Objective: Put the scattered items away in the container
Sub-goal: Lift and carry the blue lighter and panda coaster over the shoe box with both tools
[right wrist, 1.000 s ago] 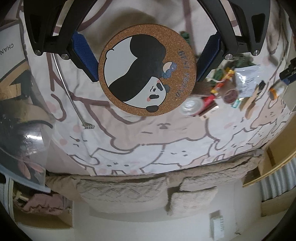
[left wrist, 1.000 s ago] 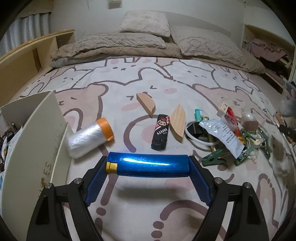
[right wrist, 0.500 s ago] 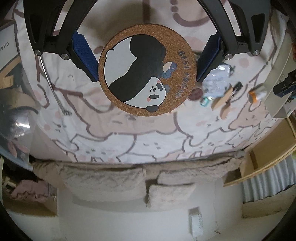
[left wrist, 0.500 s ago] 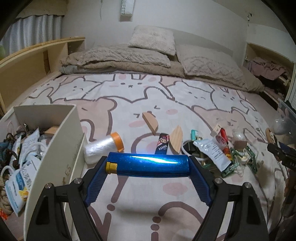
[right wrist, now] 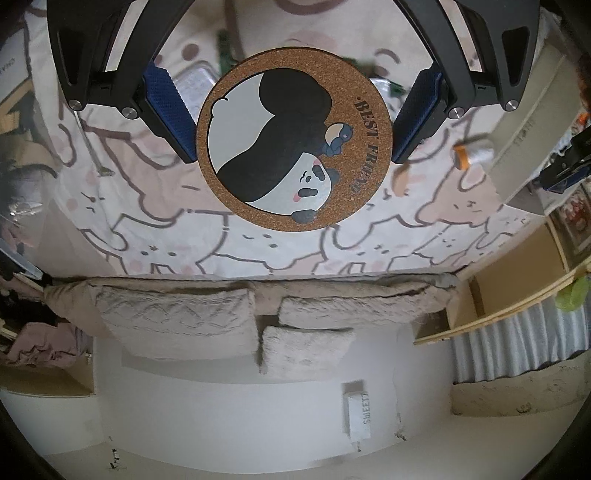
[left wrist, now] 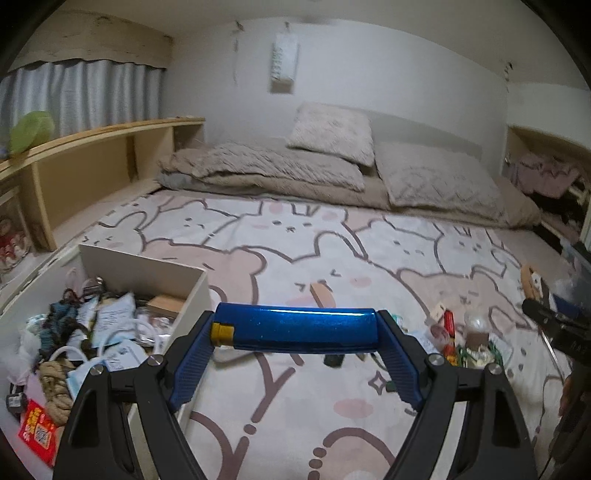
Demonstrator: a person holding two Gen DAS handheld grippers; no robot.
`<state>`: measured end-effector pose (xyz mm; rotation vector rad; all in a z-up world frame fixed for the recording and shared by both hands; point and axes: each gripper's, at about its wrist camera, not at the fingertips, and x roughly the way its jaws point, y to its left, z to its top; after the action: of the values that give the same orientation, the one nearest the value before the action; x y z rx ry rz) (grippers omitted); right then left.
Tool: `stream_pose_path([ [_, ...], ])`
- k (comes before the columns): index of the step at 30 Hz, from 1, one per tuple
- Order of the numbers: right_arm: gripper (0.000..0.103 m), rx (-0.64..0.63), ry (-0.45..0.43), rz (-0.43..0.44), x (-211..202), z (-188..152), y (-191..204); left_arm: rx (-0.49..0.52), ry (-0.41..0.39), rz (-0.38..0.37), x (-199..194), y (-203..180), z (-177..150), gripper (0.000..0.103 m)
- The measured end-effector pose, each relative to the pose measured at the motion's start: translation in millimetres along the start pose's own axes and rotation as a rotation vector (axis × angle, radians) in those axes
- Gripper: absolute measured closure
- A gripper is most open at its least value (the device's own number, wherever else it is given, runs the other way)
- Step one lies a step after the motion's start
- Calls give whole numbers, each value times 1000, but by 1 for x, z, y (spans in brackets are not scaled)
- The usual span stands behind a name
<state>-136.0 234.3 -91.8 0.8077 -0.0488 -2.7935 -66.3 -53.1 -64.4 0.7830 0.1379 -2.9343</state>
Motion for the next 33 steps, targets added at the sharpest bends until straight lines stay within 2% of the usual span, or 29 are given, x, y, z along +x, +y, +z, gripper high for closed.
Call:
stream_pose_path([
  [6,3,-43,-22,44,-4,15,32,-75,-62,41,-20,22,9,19],
  [14,3,-96,-49,93,-7,27,78,-76,-130,134,-48,46,12,19],
  [27,3,-147,-52,245,-2,30,162,-143,-166,222,-73,97,8,19],
  [33,3,-202,-43,314,-4,31,200,-176,-167,288,-78,121,3,19],
])
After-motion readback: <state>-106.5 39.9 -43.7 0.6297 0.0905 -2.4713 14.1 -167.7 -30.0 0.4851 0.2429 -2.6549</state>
